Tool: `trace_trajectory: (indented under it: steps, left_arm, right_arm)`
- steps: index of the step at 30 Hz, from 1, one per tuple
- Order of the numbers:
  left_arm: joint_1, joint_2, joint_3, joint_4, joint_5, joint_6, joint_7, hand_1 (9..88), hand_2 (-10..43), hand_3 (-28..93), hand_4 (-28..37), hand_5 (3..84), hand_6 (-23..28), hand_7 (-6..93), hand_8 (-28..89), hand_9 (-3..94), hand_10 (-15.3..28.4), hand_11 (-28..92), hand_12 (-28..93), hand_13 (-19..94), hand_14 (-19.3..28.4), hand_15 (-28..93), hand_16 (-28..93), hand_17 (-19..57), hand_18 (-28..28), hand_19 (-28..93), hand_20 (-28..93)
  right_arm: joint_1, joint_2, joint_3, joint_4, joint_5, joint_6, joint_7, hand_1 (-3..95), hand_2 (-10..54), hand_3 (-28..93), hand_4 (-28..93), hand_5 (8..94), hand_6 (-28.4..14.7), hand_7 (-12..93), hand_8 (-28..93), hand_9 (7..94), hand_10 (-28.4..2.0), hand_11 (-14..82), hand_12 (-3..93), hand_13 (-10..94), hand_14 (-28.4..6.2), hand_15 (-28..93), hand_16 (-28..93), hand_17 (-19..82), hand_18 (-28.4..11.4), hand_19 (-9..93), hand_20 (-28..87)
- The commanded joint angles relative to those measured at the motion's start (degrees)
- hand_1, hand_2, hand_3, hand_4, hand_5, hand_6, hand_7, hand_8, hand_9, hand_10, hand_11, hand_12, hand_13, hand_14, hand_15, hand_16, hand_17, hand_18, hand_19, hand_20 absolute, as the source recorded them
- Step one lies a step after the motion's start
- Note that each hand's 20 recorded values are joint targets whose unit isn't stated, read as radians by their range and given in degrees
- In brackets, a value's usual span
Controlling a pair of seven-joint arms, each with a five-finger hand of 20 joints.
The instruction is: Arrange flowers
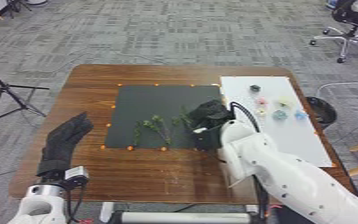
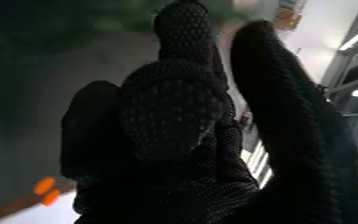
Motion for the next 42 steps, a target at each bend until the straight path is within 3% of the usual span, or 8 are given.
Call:
trace_trajectory:
  steps: [1, 5, 9, 12, 17, 24, 34, 42]
  left_arm:
    - [0.4, -0.26, -0.18, -0.24, 0.24, -0.6, -0.06, 19.2, 4.5, 71, -28.3, 43.6, 3.8, 8.2, -5, 41.6, 13.7, 15, 13, 34, 17.7, 16, 4, 1.8, 14.3, 13, 16]
    - [0.4, -0.32, -0.12, -0.24, 0.29, -0.64, 0.12, 19.2, 4.5, 71, -28.3, 43.6, 3.8, 8.3, -5, 41.6, 13.7, 15, 13, 34, 17.7, 16, 4, 1.8, 14.3, 13, 16]
    - [0.5, -0.36, -0.14, -0.32, 0.22, -0.46, 0.1, 19.3, 4.5, 70, -28.3, 43.6, 3.7, 8.3, -5, 41.6, 13.6, 15, 13, 34, 17.7, 16, 4, 1.8, 14.3, 13, 16]
    - [0.3, -0.4, 0.03, -0.2, 0.28, -0.49, 0.14, 19.3, 4.5, 70, -28.3, 43.6, 3.7, 8.4, -5, 41.6, 13.7, 16, 13, 34, 17.7, 16, 4, 1.8, 14.3, 13, 16]
    - [0.1, -0.47, 0.19, -0.11, 0.29, -0.58, 0.06, 19.4, 4.4, 71, -28.3, 43.7, 3.7, 8.6, -5, 41.6, 13.7, 16, 13, 34, 17.7, 16, 4, 1.8, 14.3, 13, 16]
    - [0.0, -0.55, 0.2, -0.08, 0.3, -0.63, 0.04, 19.5, 4.4, 71, -28.3, 43.7, 3.8, 8.7, -5, 41.5, 13.8, 16, 13, 34, 17.8, 17, 4, 1.8, 14.3, 13, 16]
    - [0.4, -0.73, 0.13, -0.15, 0.22, -0.55, 0.28, 19.5, 4.4, 71, -28.3, 43.8, 3.9, 8.6, -5, 41.6, 14.0, 16, 13, 34, 18.0, 17, 4, 1.7, 14.3, 13, 16]
    - [0.2, -0.73, 0.34, 0.0, 0.18, -0.72, 0.33, 19.5, 4.3, 71, -28.3, 43.8, 3.9, 8.7, -5, 41.5, 13.9, 16, 12, 34, 18.0, 17, 4, 1.6, 14.3, 13, 16]
  right_arm:
    - [1.1, 2.0, 1.1, -1.9, -0.2, -1.8, -2.1, 46.8, -9.5, 58, -2, 59.8, -7.6, 40, 19, 84.5, -13.8, 26.8, 29.8, 94, -4.0, 51, 27, 71, -7.8, 86, 38]
    - [0.7, 2.2, 0.9, -1.7, 0.4, -2.3, -3.3, 46.8, -9.5, 58, -2, 60.2, -7.6, 40, 20, 84.3, -14.4, 28.5, 27.5, 94, -4.1, 51, 27, 71, -8.2, 87, 38]
    - [-0.2, 3.1, 1.7, -0.5, 7.1, -5.3, -11.8, 41.5, -9.5, 62, -4, 60.3, -7.3, 40, 17, 83.4, -15.0, 28.4, 23.5, 94, -4.1, 49, 30, 69, -9.3, 90, 37]
    - [-1.2, 3.9, 3.5, 1.8, 5.9, -16.5, -18.5, 30.2, -1.2, 65, -8, 59.7, -6.7, 39, -7, 78.7, -16.6, 17.9, 19.9, 92, -5.8, 49, 34, 63, -12.3, 93, 41]
    - [-0.8, 3.5, 4.1, 4.9, -6.5, -27.7, -24.6, 23.3, 11.3, 62, -12, 60.7, -5.1, 21, -4, 66.7, -14.3, 8.9, 14.7, 88, -7.4, 50, 32, 58, -14.9, 93, 43]
    - [0.2, 3.2, 3.8, 6.9, -21.5, -38.6, -29.4, 20.9, 18.0, 55, -13, 57.8, -5.1, 10, -4, 59.7, -14.4, 7.3, 10.6, 88, -7.9, 51, 30, 57, -16.2, 93, 45]
    - [2.3, 2.3, 3.6, 8.3, -29.8, -48.2, -29.3, 20.9, 19.6, 51, -12, 55.8, -5.3, 8, -4, 57.8, -13.8, 7.2, 9.1, 89, -6.9, 54, 30, 58, -17.2, 93, 49]
    - [3.0, 1.7, 2.7, 8.8, -32.4, -45.6, -27.0, 21.0, 19.8, 50, -11, 55.6, -5.0, 8, -4, 57.9, -13.5, 7.3, 9.0, 89, -6.6, 54, 29, 58, -17.0, 93, 50]
